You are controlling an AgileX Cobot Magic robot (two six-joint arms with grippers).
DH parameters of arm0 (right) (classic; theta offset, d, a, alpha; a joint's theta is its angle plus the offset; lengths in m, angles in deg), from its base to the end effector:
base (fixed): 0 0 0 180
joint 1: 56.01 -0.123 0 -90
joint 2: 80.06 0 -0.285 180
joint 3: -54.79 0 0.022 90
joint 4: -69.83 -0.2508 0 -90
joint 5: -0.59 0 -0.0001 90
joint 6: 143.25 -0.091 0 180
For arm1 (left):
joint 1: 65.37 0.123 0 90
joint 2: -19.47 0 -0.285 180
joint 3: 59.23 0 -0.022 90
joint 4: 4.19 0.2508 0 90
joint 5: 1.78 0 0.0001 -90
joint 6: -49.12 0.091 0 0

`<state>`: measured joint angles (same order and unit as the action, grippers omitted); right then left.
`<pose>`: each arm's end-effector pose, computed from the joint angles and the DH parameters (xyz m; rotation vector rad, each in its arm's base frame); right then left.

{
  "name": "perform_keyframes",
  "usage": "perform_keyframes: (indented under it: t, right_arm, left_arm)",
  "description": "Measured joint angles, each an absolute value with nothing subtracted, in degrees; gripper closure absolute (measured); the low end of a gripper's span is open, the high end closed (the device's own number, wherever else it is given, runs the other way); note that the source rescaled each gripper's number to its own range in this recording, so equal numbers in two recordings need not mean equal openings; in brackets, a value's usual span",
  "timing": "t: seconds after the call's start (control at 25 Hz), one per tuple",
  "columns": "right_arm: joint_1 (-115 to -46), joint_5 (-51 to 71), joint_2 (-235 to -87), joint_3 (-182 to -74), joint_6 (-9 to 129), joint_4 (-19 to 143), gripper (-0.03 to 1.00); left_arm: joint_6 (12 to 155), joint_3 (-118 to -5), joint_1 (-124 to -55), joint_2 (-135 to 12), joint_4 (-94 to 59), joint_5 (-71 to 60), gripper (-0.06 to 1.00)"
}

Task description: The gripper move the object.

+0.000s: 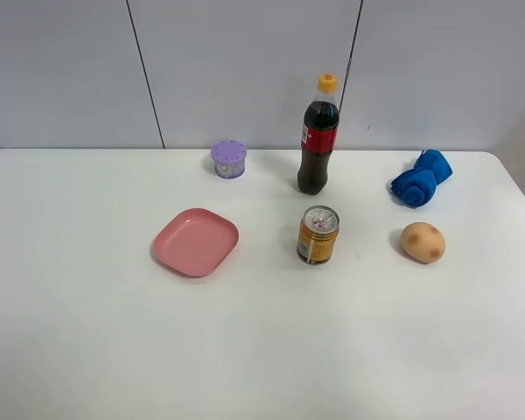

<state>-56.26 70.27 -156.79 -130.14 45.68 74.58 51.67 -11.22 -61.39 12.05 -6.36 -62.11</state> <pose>0.2225 -0.0061 0.4286 -0.1999 2.4643 -0.1737 -0.0065 -0.0035 0.2806 -0.0233 2.0198 0.0272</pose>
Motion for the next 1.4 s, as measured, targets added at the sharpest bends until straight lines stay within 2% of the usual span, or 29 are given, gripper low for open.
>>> perform_keyframes:
  t: [0.4, 0.96, 1.4]
  right_arm:
    - [-56.01, 70.41, -144.66, -119.73, 45.09, 73.34, -0.03]
    - [-56.01, 70.49, -114.34, -97.39, 36.45, 70.66, -0.03]
    - [-56.01, 60.36, -93.76, -82.00, 34.67, 70.85, -0.03]
  left_arm:
    - [51.67, -11.22, -61.39, 12.05, -6.36, -62.11, -0.06]
    - [51.67, -11.22, -61.39, 12.05, -6.36, -62.11, -0.06]
    - [51.67, -11.22, -61.39, 12.05, -6.36, -62.11, -0.06]
